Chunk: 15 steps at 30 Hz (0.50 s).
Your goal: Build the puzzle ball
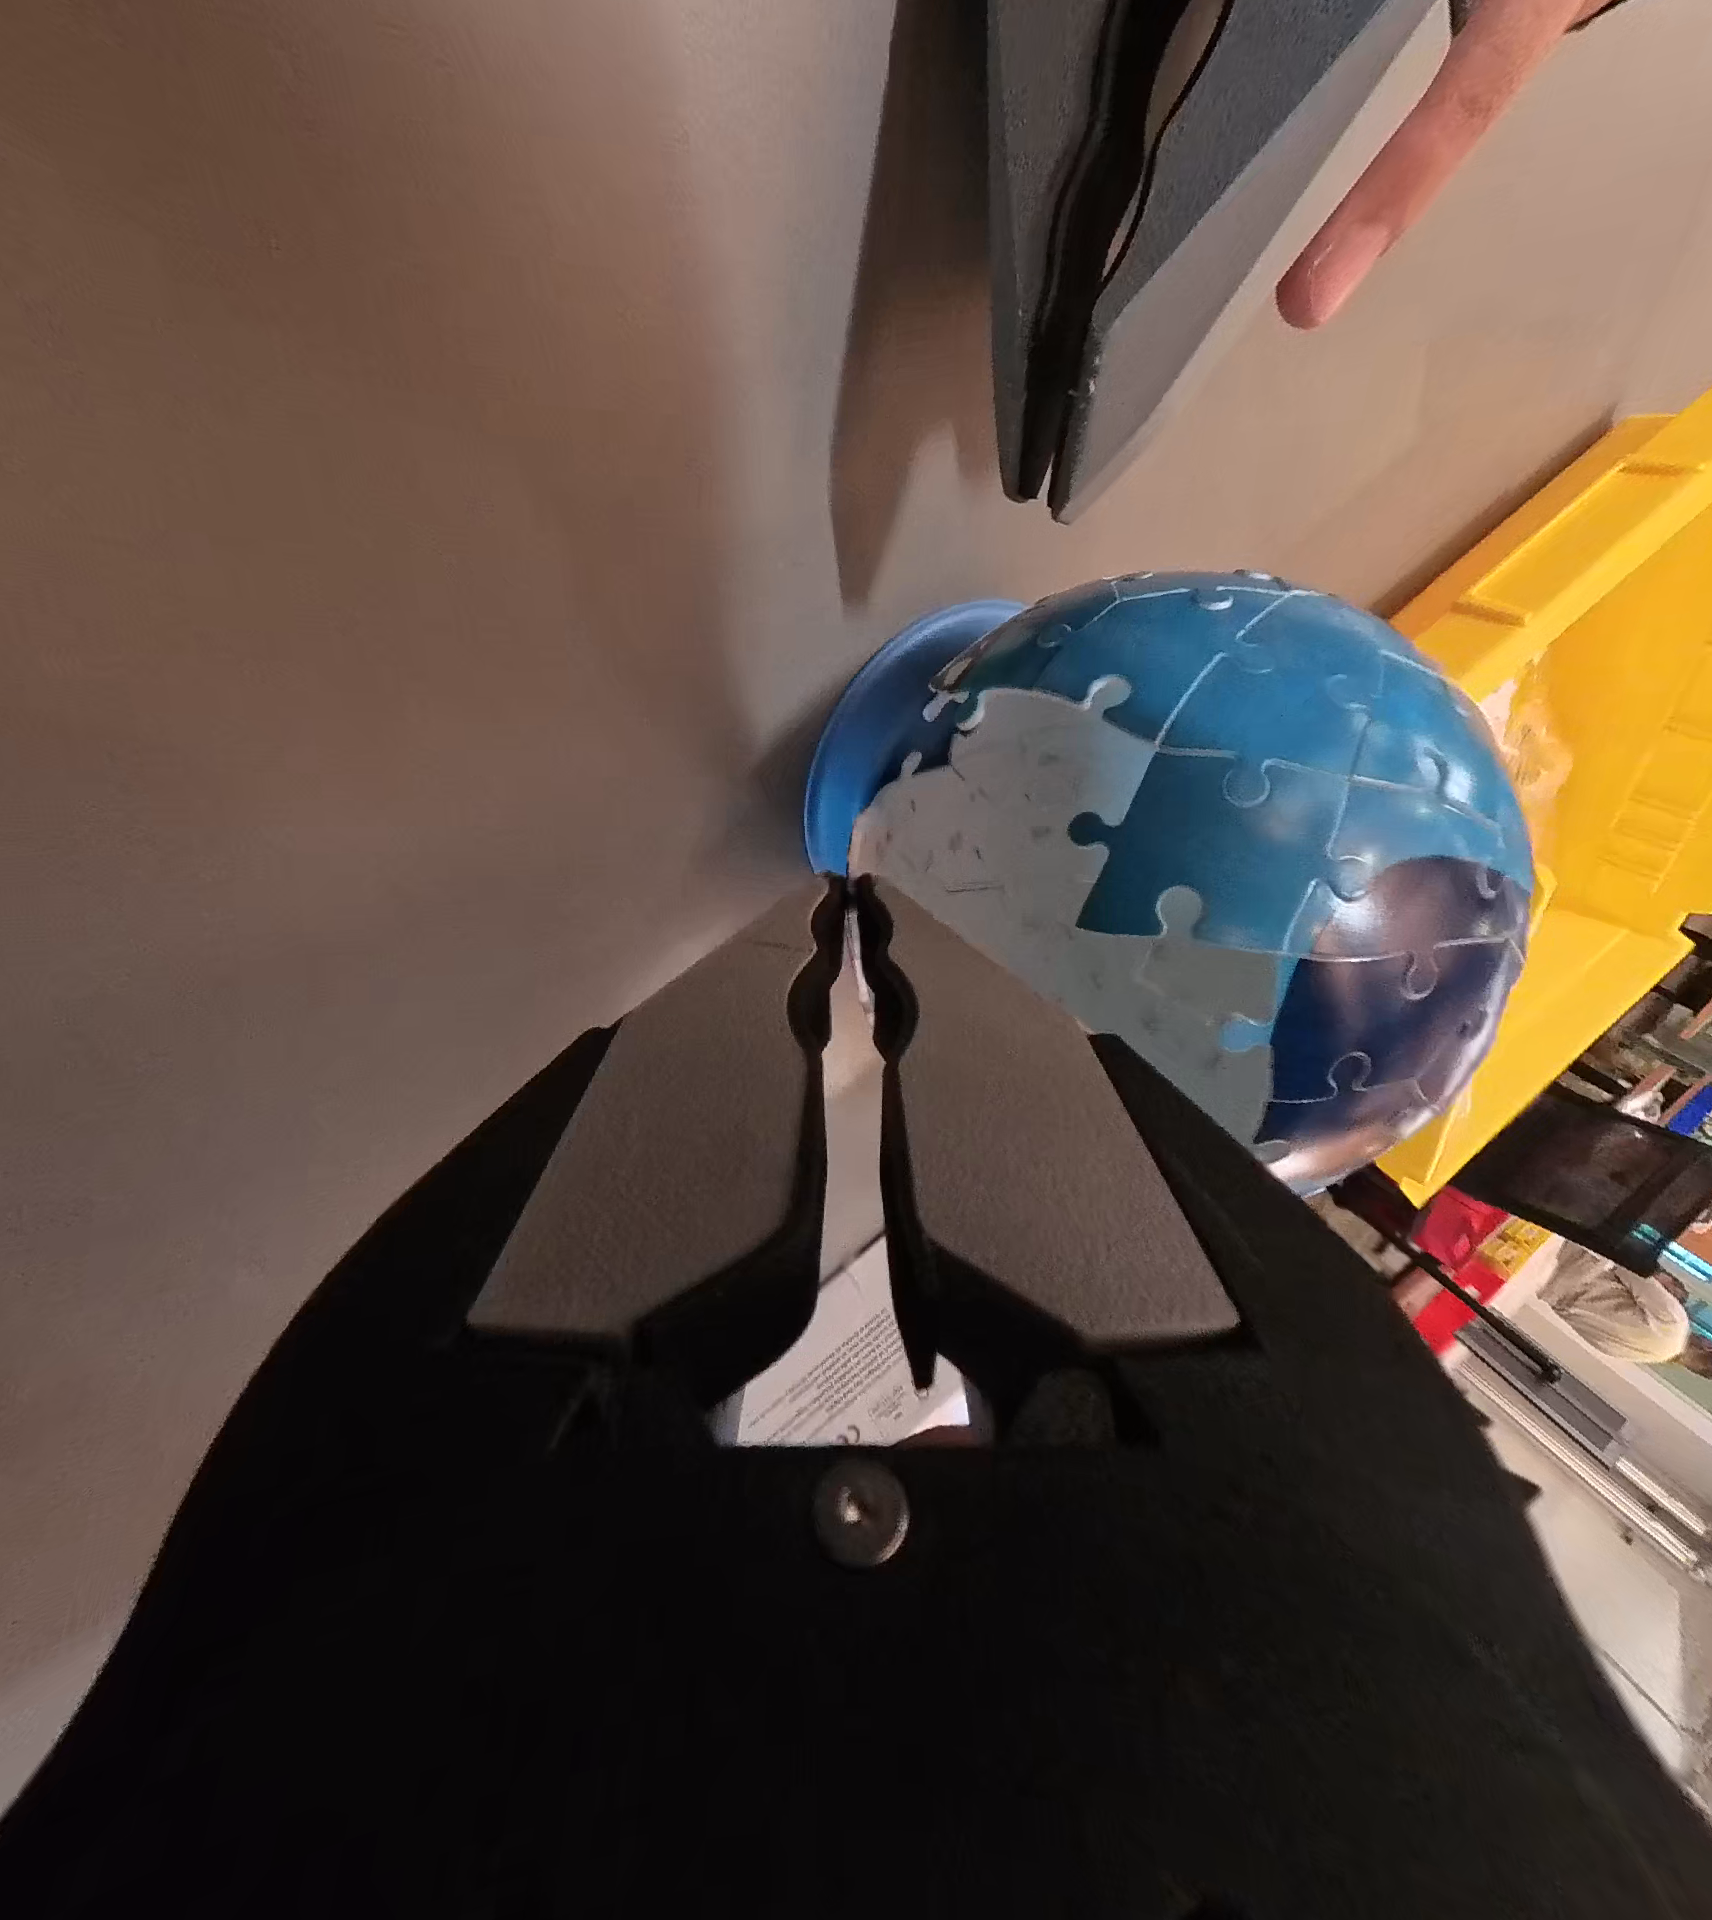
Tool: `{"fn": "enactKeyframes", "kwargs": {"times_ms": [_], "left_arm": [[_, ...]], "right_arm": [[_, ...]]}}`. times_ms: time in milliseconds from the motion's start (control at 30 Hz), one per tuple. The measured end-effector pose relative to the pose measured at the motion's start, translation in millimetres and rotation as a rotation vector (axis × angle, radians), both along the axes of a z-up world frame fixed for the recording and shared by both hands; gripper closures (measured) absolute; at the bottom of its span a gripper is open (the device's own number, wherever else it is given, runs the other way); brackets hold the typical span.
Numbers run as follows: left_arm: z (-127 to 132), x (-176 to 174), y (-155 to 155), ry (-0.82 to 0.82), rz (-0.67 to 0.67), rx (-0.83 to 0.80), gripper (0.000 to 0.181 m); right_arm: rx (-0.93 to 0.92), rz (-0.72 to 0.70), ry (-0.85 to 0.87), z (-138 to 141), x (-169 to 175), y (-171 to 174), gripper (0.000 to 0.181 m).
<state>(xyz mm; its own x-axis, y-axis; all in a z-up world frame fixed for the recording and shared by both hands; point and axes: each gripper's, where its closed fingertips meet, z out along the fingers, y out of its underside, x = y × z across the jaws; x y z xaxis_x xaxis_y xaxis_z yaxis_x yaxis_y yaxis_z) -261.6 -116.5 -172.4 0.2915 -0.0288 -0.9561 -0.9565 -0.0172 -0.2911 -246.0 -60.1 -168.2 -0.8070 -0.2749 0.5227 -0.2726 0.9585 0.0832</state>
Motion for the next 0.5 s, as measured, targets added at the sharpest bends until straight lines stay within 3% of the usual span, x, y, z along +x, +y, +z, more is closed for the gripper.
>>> {"fn": "enactKeyframes", "kwargs": {"times_ms": [500], "left_arm": [[0.1, 0.5, -0.2, 0.001, -0.003, 0.001, 0.180]], "right_arm": [[-0.078, -0.031, -0.089, -4.0, -1.6, 2.4, 0.181]]}}
